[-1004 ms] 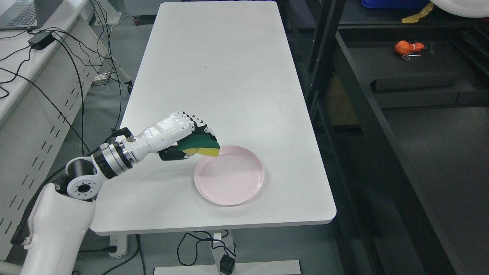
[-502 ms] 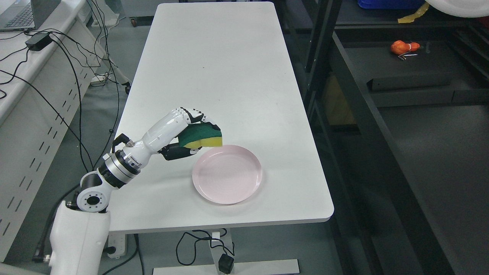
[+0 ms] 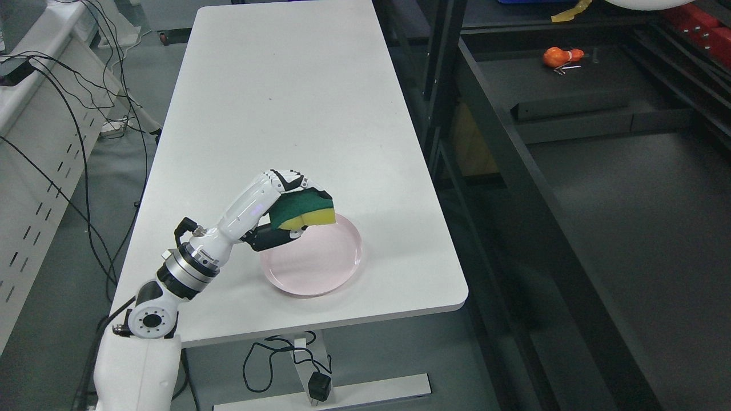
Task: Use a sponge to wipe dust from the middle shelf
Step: 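Hold the sponge in the left hand while turning toward the shelving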
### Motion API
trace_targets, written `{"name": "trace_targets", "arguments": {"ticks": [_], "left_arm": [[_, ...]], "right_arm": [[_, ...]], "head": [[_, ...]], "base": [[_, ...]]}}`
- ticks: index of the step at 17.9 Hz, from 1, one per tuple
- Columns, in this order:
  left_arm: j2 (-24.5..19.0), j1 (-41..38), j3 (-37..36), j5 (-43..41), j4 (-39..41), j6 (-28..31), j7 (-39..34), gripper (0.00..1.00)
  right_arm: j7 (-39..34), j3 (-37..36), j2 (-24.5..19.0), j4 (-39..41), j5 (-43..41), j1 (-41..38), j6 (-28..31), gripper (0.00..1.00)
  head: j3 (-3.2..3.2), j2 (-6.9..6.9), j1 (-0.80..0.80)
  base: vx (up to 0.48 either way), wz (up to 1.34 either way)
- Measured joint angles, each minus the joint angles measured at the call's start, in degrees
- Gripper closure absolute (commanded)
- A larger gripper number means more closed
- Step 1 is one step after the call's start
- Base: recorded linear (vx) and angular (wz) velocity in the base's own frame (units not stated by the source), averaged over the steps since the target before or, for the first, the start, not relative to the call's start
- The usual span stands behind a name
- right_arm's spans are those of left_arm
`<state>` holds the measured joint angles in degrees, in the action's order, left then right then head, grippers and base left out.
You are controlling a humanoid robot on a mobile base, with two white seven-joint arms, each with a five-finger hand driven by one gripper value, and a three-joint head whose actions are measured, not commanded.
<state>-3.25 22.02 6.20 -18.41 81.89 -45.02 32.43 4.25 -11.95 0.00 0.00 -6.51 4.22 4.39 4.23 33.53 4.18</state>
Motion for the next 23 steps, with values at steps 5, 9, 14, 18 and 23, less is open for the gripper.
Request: {"name": "trace_targets", "arguments": {"ticks": [5, 9, 14, 18, 23], "left_arm": [[1.3, -3.4, 0.7, 0.1, 1.4, 0.0, 0.0, 1.00], [1.9, -5.5, 1.1, 0.2, 2.8, 0.0, -0.1, 1.00], [2.4, -7.3, 1.4, 0.2, 4.7, 0.3, -0.7, 1.00], [2.7, -8.0, 1.6, 0.2, 6.3, 2.1, -0.8, 1.00], [2.9, -9.4, 1.7, 2.3, 7.7, 2.8, -0.8, 1.00]], "right_arm": [[0.0, 0.0, 0.0, 0.0, 0.0, 0.0, 0.0, 0.00], [0.0, 0.0, 0.0, 0.0, 0.0, 0.0, 0.0, 0.00], [0.0, 0.0, 0.0, 0.0, 0.0, 0.0, 0.0, 0.00], [0.0, 0.0, 0.0, 0.0, 0.0, 0.0, 0.0, 0.00], [0.0, 0.0, 0.0, 0.0, 0.0, 0.0, 0.0, 0.00]], "head": [[0.00, 0.00, 0.00], [0.00, 0.01, 0.00], [0.00, 0.01, 0.00], [0.00, 0.01, 0.00], [0.00, 0.01, 0.00]], "base": [[-0.084, -0.33], [-0.111, -0.42], [-0.144, -0.44], [-0.184, -0.40], [-0.192, -0.36]]}}
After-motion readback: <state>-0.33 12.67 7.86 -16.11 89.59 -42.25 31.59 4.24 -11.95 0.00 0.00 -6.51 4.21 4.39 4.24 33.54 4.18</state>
